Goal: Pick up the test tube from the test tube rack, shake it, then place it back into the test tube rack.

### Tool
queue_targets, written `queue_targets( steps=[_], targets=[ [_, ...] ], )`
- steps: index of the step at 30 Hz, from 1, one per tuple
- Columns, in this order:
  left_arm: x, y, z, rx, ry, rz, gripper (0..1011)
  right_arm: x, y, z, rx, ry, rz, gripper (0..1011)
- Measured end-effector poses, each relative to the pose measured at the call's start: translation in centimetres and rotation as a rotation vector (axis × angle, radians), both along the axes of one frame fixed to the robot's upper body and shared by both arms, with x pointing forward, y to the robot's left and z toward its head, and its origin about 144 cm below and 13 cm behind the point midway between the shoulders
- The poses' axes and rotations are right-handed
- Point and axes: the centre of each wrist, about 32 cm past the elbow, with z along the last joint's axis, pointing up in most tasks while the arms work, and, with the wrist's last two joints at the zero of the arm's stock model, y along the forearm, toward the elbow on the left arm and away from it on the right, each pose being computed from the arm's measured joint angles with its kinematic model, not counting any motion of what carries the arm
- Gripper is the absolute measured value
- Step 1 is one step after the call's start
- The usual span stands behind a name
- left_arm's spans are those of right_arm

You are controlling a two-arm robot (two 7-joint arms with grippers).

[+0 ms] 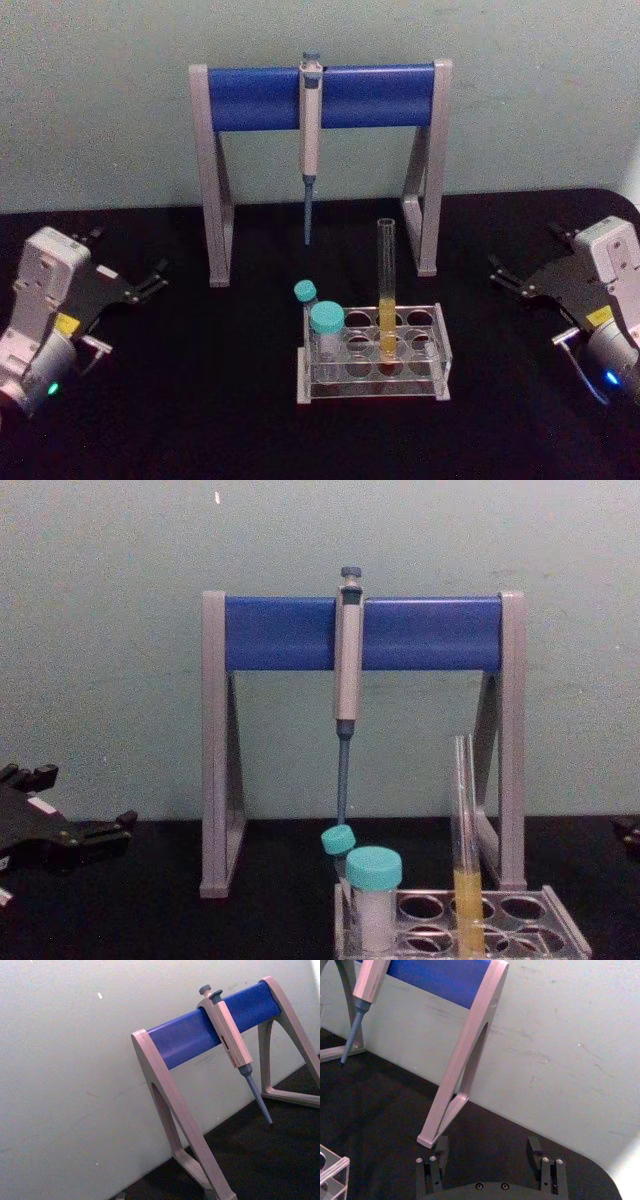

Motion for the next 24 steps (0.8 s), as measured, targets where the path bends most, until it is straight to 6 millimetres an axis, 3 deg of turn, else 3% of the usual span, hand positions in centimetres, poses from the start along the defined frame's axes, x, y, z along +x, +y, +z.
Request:
queue_targets(
  steps=[24],
  targets=[
    [0.0,0.0,0.0,0.0,0.0,0.0,1010,0.01,-0.03,0.03,-0.001,-0.001,0.0,1000]
  ],
)
